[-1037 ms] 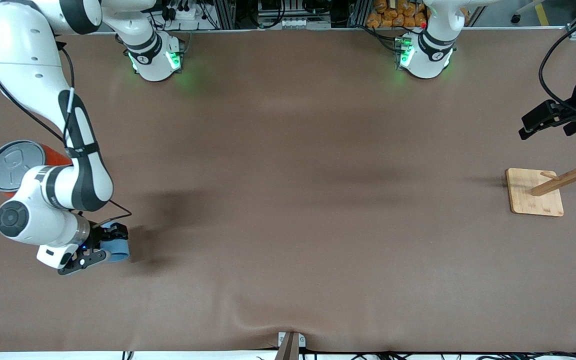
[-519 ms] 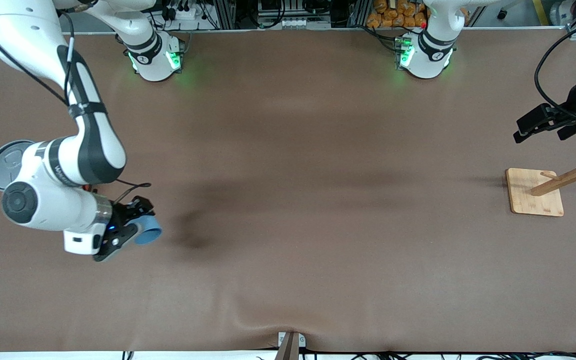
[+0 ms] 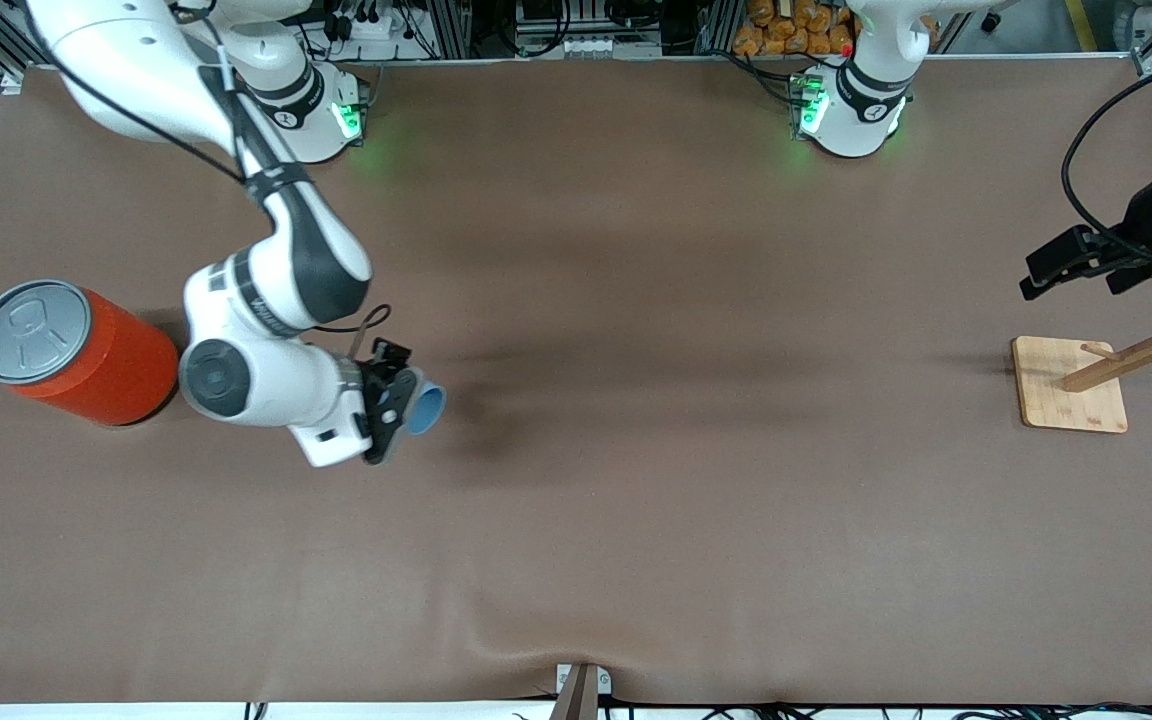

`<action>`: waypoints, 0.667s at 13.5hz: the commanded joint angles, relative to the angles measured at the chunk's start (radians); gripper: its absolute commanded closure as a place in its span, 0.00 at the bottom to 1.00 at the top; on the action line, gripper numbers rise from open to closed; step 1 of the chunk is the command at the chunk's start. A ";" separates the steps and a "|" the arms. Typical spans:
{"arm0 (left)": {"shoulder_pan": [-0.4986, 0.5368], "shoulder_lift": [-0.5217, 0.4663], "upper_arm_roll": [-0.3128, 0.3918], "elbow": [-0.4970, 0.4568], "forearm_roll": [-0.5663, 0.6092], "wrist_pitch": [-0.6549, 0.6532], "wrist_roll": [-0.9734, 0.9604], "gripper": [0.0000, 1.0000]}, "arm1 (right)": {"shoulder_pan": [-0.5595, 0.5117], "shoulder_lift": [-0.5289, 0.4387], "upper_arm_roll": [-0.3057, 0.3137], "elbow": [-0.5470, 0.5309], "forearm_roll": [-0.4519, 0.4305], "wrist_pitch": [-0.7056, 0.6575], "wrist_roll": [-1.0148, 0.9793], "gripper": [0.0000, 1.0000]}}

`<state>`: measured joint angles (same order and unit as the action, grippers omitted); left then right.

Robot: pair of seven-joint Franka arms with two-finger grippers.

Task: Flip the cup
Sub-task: 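Lift the blue cup with the right gripper and carry it to mid-table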

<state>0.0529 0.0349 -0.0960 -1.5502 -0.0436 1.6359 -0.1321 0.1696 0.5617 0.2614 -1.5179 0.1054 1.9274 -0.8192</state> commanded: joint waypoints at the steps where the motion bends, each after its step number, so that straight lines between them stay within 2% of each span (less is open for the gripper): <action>1: 0.010 0.014 0.004 0.036 -0.004 0.002 -0.003 0.00 | 0.129 -0.005 -0.004 -0.015 -0.097 0.092 -0.020 0.54; 3: 0.010 0.014 0.005 0.032 -0.001 -0.001 -0.011 0.00 | 0.198 0.015 -0.004 -0.016 -0.176 0.165 -0.015 0.54; 9: 0.011 0.042 0.005 0.030 -0.006 -0.001 0.003 0.00 | 0.284 0.133 -0.014 -0.015 -0.225 0.352 0.003 0.51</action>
<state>0.0571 0.0551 -0.0861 -1.5405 -0.0436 1.6404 -0.1321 0.4253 0.6565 0.2600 -1.5423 -0.0838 2.2262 -0.8213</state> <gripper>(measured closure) 0.000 0.203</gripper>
